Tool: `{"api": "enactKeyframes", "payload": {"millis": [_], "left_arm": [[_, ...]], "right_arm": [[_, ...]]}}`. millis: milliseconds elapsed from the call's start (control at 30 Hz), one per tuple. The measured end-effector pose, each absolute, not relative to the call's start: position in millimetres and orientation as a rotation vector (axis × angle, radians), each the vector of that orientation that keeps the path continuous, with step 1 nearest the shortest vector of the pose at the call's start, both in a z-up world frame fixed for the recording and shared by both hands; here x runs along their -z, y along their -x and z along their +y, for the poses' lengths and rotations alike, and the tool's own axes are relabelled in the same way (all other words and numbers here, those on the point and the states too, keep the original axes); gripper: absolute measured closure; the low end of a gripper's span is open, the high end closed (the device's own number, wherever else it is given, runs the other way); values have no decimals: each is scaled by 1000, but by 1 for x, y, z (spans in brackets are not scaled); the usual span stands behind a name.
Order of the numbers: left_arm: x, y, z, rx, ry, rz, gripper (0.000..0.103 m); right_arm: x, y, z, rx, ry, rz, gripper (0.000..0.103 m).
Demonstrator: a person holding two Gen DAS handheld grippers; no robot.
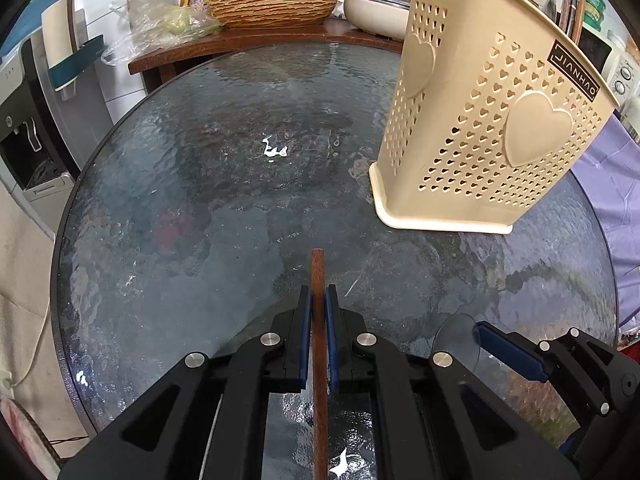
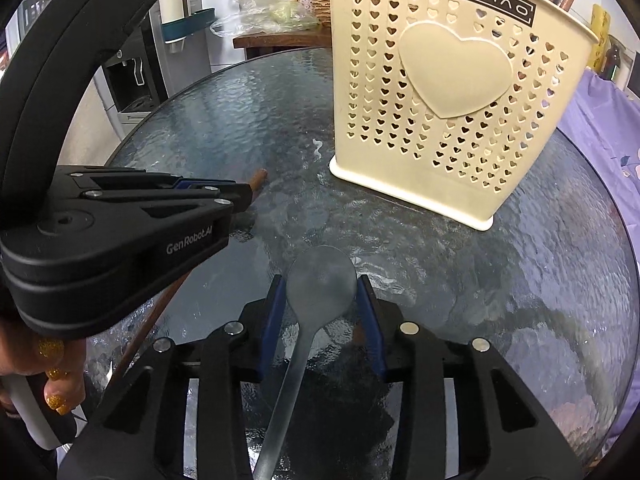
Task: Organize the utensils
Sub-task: 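Lift the brown chopstick and clear spoon and carry them above the holder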
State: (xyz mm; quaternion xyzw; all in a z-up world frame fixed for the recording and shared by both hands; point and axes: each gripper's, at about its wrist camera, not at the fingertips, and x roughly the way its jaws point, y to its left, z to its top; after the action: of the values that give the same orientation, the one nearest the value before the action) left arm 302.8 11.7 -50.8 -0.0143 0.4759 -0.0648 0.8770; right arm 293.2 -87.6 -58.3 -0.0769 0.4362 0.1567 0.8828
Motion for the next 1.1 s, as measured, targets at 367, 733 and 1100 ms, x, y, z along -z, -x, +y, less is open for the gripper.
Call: {"api": "enactKeyframes", "payload": {"millis": [367, 733, 1100], "left_arm": [[50, -304, 10, 130, 50, 1003, 96], [32, -299, 5, 158, 65, 963, 96], [-4, -281, -1, 199, 65, 877, 96]], "right_arm": [[49, -287, -112, -363, 75, 889, 66], [23, -272, -134, -400, 16, 815, 66], [-9, -249, -158, -432, -26, 747, 66]]}}
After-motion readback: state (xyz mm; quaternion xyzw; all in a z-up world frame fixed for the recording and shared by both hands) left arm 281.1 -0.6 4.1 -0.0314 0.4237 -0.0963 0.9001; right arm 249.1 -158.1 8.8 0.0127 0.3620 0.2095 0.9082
